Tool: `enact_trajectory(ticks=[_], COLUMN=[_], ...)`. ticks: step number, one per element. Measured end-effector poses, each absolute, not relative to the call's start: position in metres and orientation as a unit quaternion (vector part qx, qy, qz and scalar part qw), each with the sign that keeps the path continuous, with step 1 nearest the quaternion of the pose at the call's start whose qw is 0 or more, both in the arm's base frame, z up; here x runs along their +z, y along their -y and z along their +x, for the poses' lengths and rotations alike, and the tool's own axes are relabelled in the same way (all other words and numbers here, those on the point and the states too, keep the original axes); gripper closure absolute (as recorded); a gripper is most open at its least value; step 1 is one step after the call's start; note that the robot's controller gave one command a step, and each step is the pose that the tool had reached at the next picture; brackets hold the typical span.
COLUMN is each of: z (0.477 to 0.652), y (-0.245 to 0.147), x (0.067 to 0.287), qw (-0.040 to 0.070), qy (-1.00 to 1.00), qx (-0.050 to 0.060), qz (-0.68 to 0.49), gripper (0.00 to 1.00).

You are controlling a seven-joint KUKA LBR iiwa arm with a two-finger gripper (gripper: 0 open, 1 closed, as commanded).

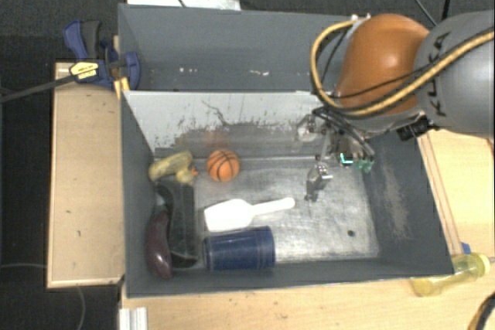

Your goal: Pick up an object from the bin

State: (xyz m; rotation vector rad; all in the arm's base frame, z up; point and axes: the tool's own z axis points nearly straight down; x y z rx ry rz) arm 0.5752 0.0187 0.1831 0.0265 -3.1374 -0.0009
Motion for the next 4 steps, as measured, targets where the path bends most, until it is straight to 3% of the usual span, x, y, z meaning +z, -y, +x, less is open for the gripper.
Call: enact_trajectory(ticks=[1, 2, 3, 4], z=[0.577, 0.575, 0.550, 0.566], y=[-0.019, -0.026, -0.027, 0.002], x=[0.187, 0.150, 0.111, 0.072], qw=[-0.002, -0.004, -0.001, -0.003], qy=[1.000, 0.999, 0.987, 0.979], qx=[0.000, 0.000, 0.000, 0.000], qz=[0.008, 0.036, 0.158, 0.205], gripper=[0.00, 0.00, 0.00, 1.00])
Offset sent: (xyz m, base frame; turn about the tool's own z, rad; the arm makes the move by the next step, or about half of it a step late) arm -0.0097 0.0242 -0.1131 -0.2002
